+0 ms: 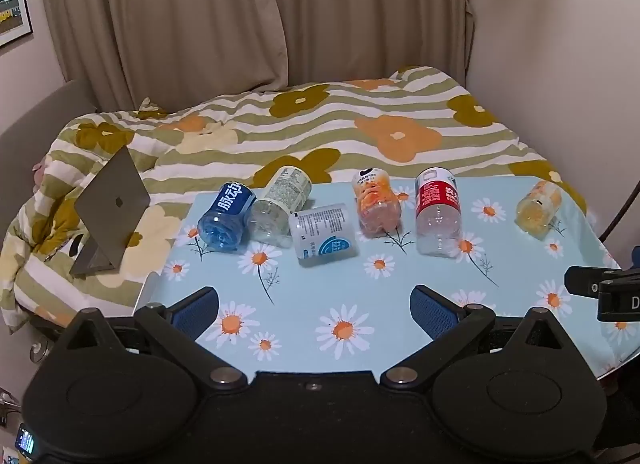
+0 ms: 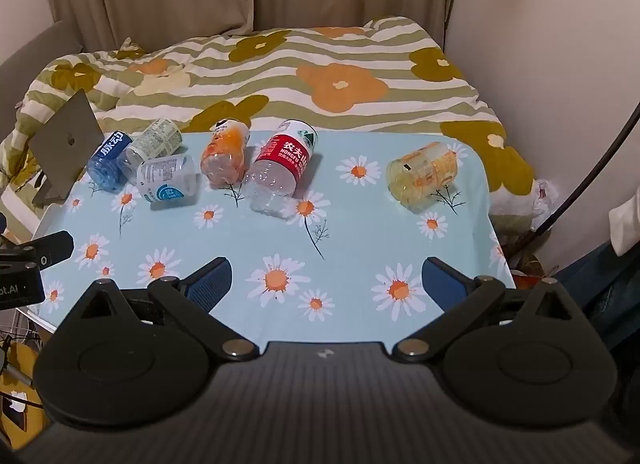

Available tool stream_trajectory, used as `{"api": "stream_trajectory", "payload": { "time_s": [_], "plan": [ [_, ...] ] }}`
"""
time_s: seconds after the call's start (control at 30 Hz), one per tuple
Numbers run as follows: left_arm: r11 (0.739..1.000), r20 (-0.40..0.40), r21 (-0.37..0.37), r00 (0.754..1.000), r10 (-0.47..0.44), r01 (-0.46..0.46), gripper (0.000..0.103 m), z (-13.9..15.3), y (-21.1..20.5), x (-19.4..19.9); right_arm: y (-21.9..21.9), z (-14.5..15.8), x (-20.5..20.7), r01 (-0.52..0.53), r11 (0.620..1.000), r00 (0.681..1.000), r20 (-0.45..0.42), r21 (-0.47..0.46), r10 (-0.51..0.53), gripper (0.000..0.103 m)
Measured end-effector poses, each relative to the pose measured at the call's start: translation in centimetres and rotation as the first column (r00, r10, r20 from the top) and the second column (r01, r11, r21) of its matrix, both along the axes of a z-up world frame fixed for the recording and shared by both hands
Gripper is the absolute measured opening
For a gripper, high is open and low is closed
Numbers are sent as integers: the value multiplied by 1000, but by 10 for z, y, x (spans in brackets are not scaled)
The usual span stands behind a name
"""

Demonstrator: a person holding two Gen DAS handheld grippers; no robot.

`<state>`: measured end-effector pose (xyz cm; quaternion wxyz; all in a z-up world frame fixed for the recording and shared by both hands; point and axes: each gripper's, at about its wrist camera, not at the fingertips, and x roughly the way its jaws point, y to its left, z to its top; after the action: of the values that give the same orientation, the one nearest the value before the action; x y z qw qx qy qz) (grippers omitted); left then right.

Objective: Flip cup upright

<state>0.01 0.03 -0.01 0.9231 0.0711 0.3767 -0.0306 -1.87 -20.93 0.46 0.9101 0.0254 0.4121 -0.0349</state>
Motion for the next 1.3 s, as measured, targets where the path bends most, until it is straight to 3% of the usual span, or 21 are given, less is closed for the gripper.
{"api": "stream_trajectory", "payload": {
  "time_s": [0.13,1.3],
  "plan": [
    [1000,35,-14,999,1,0,103,5,8,-7,1,0,-2,4,1000,1000,6,2,-4,103],
    [1000,17,-9,1000,-10,10,103,6,10,5,13,3,5,5,1000,1000,-8,15,-5,103]
  ]
}}
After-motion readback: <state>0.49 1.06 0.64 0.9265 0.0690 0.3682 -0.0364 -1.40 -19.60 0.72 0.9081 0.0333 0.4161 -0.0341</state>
